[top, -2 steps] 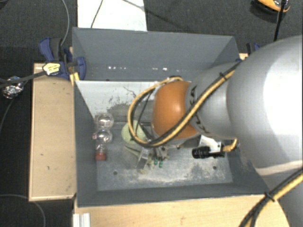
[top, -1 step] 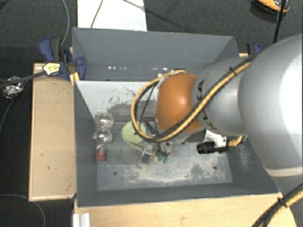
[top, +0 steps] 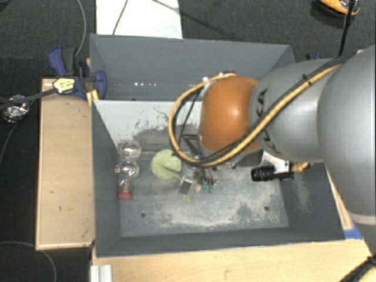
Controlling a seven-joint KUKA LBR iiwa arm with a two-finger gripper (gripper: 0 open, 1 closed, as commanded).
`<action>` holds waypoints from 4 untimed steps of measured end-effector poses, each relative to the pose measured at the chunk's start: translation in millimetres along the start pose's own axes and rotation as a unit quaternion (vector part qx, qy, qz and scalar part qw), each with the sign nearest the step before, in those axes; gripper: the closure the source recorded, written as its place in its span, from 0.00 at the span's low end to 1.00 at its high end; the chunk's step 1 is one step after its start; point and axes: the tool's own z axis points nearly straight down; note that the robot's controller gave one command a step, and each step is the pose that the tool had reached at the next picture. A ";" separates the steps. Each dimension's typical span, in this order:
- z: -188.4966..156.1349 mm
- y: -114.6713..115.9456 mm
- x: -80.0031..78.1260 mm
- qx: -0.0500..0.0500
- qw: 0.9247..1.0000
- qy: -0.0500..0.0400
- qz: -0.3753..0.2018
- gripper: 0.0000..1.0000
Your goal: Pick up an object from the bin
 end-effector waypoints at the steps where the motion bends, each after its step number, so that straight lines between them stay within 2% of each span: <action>1: -7.1 -3.0 -9.2 0.001 1.000 0.003 -0.001 1.00; 2: 1.4 7.6 -21.9 0.000 0.999 0.000 -0.042 1.00; 3: 3.5 -0.7 -59.3 -0.001 0.998 0.002 -0.062 1.00; 4: 2.1 -12.5 -85.4 0.001 0.999 -0.001 -0.055 1.00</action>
Offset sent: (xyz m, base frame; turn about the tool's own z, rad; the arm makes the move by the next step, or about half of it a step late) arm 0.0305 0.0063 -0.0093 -0.1255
